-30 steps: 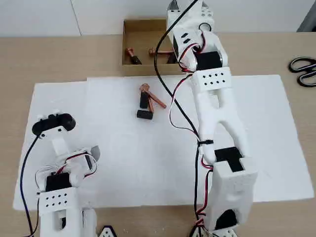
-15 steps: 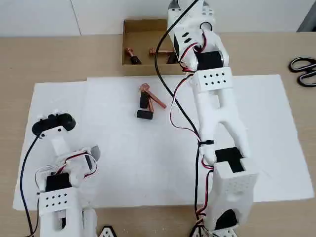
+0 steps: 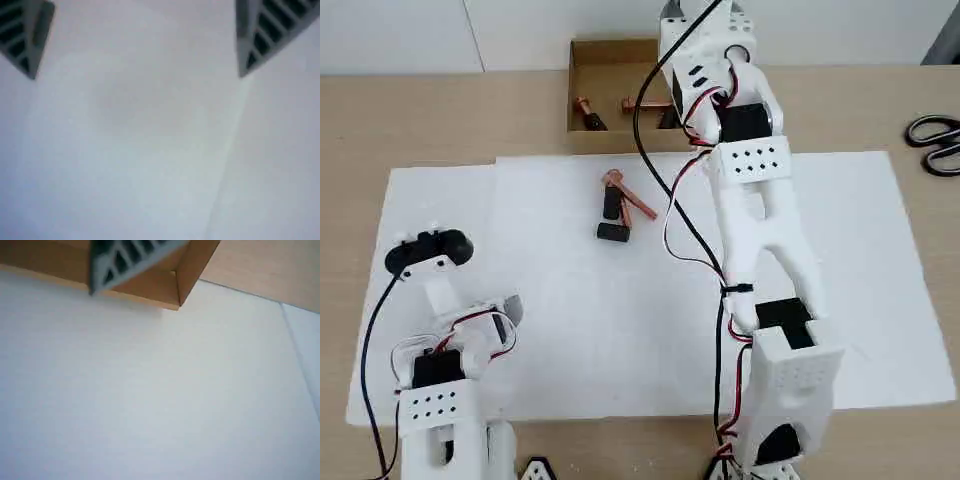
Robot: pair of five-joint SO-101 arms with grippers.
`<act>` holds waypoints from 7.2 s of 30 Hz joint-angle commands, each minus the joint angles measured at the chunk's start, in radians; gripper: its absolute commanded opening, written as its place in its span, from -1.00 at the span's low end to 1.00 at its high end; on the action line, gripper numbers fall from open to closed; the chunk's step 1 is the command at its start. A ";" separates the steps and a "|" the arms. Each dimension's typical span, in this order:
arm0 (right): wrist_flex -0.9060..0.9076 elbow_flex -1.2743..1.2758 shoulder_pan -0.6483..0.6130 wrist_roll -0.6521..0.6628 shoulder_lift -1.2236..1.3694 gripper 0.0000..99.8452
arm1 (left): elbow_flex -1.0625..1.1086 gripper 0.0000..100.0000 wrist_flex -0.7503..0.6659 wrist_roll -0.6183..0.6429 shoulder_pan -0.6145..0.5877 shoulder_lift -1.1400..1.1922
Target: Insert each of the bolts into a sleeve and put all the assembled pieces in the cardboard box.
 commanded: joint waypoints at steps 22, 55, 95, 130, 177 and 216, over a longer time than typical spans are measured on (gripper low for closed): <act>0.004 -0.063 0.001 0.003 -0.073 -0.58 | -0.004 -0.51 -0.023 0.000 0.000 -0.012; 0.002 -0.066 0.004 0.003 -0.081 -0.58 | -0.004 -0.51 -0.023 0.000 0.000 -0.012; 0.604 -0.068 0.010 0.003 -0.303 -0.58 | -0.004 -0.51 -0.023 0.000 0.000 -0.012; 1.033 0.176 -0.242 0.058 0.001 -0.58 | -0.375 -0.51 0.018 -0.089 -0.206 -0.006; 0.673 0.161 -0.176 0.298 0.216 -0.58 | -0.361 -0.51 0.101 -0.086 -0.311 -0.012; 0.851 0.118 -0.352 0.338 0.081 -0.58 | -0.361 -0.51 0.103 -0.089 -0.311 -0.012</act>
